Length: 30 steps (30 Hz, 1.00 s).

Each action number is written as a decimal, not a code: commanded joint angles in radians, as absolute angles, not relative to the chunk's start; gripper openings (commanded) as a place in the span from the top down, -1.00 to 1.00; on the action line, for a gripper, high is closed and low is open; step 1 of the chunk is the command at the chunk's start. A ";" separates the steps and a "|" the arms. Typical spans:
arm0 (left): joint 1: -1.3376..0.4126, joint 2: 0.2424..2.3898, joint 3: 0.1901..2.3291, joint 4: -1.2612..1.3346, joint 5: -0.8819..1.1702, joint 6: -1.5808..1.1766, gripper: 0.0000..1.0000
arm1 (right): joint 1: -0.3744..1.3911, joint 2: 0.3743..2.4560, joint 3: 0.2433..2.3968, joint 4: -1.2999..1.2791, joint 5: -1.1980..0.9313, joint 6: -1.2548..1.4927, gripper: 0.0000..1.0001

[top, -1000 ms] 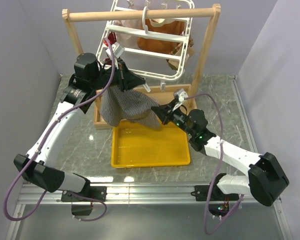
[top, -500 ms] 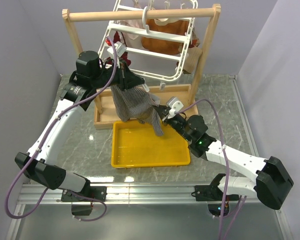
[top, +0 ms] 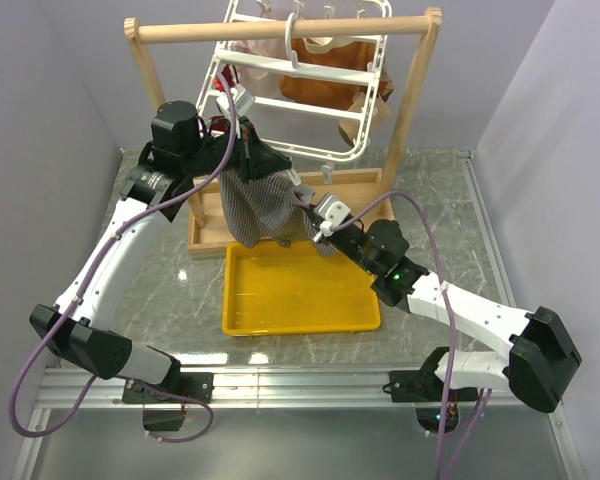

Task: Clip the underwear to the hanger

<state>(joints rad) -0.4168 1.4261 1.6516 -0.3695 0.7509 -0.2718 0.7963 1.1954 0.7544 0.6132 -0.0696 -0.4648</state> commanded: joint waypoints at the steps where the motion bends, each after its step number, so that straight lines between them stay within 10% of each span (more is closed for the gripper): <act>1: -0.436 1.427 1.638 -0.474 0.876 -0.247 0.99 | 0.804 1.204 0.819 0.643 -0.164 -0.494 1.00; 30: -0.428 1.402 1.631 -0.532 1.008 -0.141 0.99 | 0.643 1.287 1.034 0.413 -0.560 -0.308 1.00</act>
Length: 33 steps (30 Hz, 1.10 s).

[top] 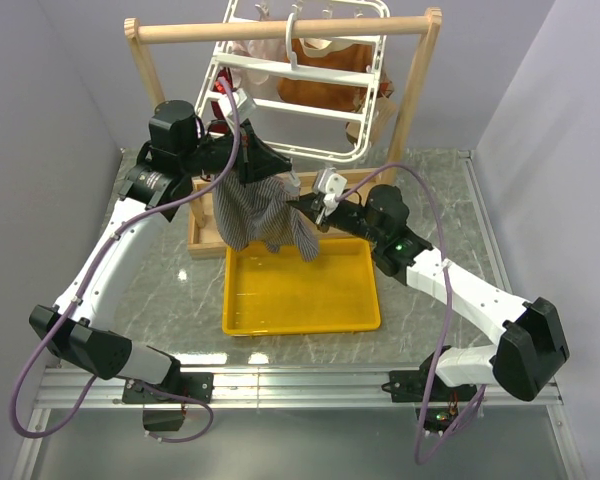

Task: Clip the underwear to the hanger

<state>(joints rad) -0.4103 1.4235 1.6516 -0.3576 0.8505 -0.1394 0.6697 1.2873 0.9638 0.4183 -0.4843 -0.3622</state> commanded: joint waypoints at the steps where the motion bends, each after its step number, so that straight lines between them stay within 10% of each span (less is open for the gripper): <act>1: -0.425 1.402 1.631 -0.535 1.011 -0.138 0.99 | 0.637 1.289 1.038 0.400 -0.592 -0.298 1.00; 33: -0.422 1.414 1.643 -0.558 1.066 -0.106 0.99 | 0.581 1.325 1.121 0.327 -0.649 -0.244 1.00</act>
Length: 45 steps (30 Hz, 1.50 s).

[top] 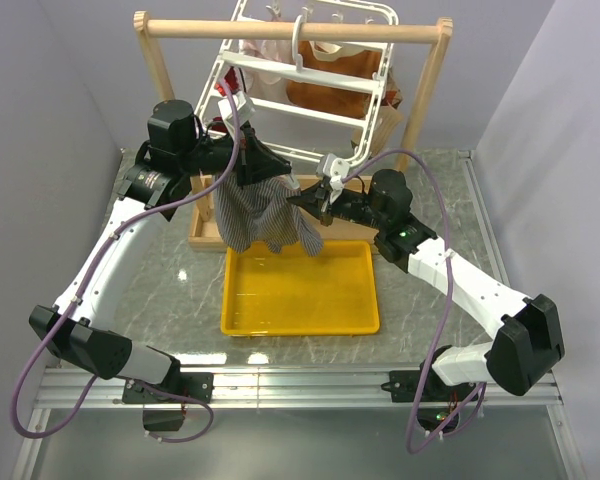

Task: Clip the underwear to the hanger

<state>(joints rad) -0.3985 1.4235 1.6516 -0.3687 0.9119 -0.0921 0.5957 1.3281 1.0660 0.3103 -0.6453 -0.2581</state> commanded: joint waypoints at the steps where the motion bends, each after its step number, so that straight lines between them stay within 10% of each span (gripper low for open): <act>1: -0.422 1.416 1.641 -0.558 1.066 -0.106 0.99 | 0.580 1.327 1.130 0.327 -0.649 -0.233 1.00; 45: -0.422 1.407 1.614 -0.480 0.939 -0.183 0.99 | 0.630 1.195 1.016 0.413 -0.322 -0.077 1.00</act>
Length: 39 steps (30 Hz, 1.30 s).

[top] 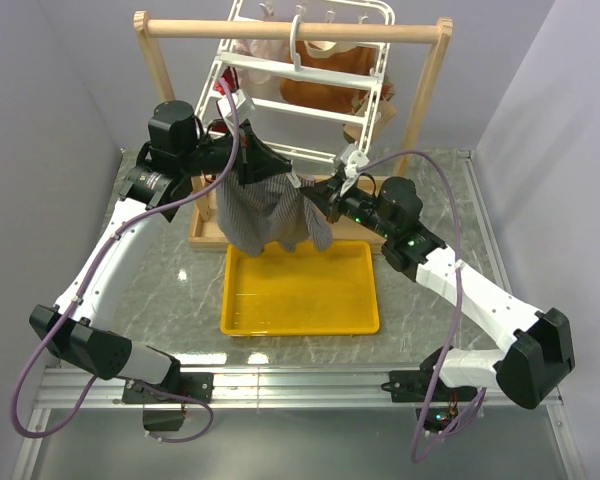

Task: Clip the underwear to the hanger

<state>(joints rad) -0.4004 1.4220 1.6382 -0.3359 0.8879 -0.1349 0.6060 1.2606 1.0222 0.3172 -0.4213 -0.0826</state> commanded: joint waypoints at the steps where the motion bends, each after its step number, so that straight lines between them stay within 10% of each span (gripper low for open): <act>1: -0.422 1.407 1.614 -0.479 0.936 -0.187 0.99 | 0.637 1.192 1.017 0.408 -0.304 -0.081 1.00; 39: -0.440 1.420 1.637 -0.542 0.790 -0.196 0.99 | 0.845 1.186 0.819 0.745 0.040 -0.716 1.00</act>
